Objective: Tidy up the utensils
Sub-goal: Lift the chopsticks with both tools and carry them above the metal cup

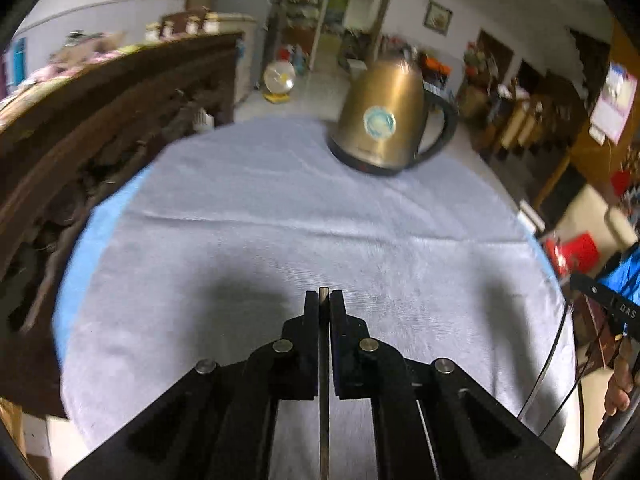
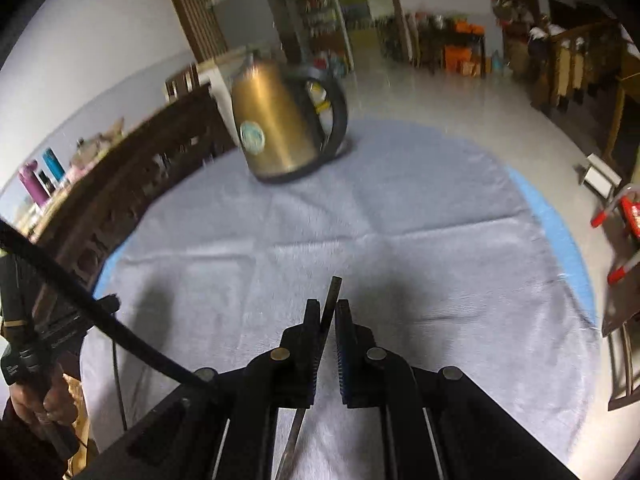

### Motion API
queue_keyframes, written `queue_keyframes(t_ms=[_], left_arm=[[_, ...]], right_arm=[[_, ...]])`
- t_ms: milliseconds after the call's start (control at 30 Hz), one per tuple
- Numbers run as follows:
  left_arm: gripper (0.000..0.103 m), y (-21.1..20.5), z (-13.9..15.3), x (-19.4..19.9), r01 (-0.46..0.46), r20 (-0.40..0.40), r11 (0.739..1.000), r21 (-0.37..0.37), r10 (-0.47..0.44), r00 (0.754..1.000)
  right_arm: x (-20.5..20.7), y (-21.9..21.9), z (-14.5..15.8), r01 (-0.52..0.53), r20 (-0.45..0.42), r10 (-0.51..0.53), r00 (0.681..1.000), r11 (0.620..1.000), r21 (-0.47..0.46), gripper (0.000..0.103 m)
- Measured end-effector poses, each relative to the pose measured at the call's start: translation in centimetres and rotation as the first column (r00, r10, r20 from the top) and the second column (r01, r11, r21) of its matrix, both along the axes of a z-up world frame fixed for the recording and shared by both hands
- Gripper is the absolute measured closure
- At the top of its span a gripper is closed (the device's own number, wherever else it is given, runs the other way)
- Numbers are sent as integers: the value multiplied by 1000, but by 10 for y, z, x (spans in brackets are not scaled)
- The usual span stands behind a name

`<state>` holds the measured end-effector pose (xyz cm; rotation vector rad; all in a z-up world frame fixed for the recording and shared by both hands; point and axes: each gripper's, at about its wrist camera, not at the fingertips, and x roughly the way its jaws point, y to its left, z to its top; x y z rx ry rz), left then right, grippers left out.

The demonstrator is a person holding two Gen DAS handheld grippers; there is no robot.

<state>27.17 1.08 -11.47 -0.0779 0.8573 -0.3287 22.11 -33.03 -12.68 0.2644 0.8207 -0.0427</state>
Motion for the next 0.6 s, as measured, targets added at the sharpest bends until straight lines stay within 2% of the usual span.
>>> queue_keyframes(t_ms=[267,433,600], left_arm=[[98,35,35,-83,-67,133,994,-86,79,988],[98,41,42,-124,-85,180,989,-118,106,978],[98,44,55,-159,-91,241,987,-136,122,963]], right_arm=[[-85,15,49,78,180,-65,981,995,-67,95],[-136,31,69,125,278,-98,956,989,-82,96],[-170,52,79,143,338,-93,937,982,-125,97]])
